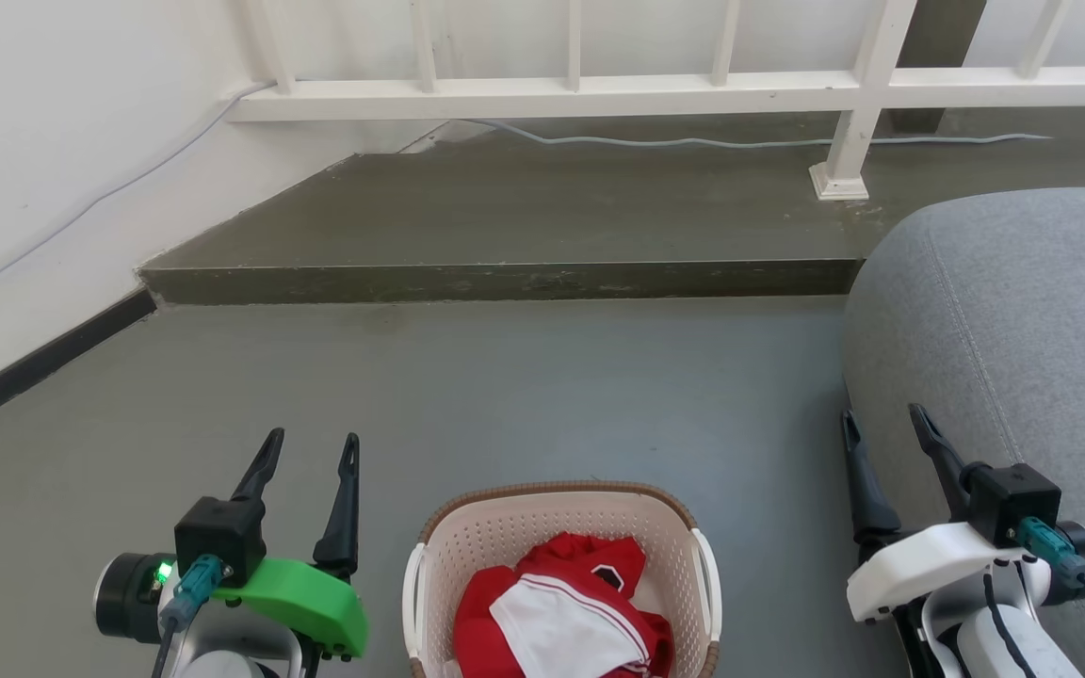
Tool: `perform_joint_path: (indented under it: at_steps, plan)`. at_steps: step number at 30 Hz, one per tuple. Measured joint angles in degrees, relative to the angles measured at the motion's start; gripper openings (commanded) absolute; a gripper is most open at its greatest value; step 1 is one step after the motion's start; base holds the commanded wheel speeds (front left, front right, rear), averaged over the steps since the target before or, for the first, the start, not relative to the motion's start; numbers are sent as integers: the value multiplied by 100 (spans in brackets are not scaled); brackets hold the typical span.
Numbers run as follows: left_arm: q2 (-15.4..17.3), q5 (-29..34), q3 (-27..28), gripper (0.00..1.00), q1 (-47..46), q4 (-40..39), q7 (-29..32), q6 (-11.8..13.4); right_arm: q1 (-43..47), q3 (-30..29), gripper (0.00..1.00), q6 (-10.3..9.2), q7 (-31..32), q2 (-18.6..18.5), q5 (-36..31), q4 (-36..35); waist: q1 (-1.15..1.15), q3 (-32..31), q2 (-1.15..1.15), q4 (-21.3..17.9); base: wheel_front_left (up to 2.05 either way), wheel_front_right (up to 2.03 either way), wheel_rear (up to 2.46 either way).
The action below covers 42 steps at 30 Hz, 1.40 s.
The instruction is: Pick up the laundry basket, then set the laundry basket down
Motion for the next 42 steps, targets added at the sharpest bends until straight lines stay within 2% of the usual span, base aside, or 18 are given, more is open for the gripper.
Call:
perform_joint_path:
  at_steps: [13,42]
  plan:
    - [-30,0,138,100,76,18,1,8,82,-192,100,0,0,78,5,-35,0,7,0,-13,0,0,0]
    - [-155,62,177,100,119,40,2,52,174,-234,100,68,0,97,-134,-37,0,47,0,-5,0,0,0]
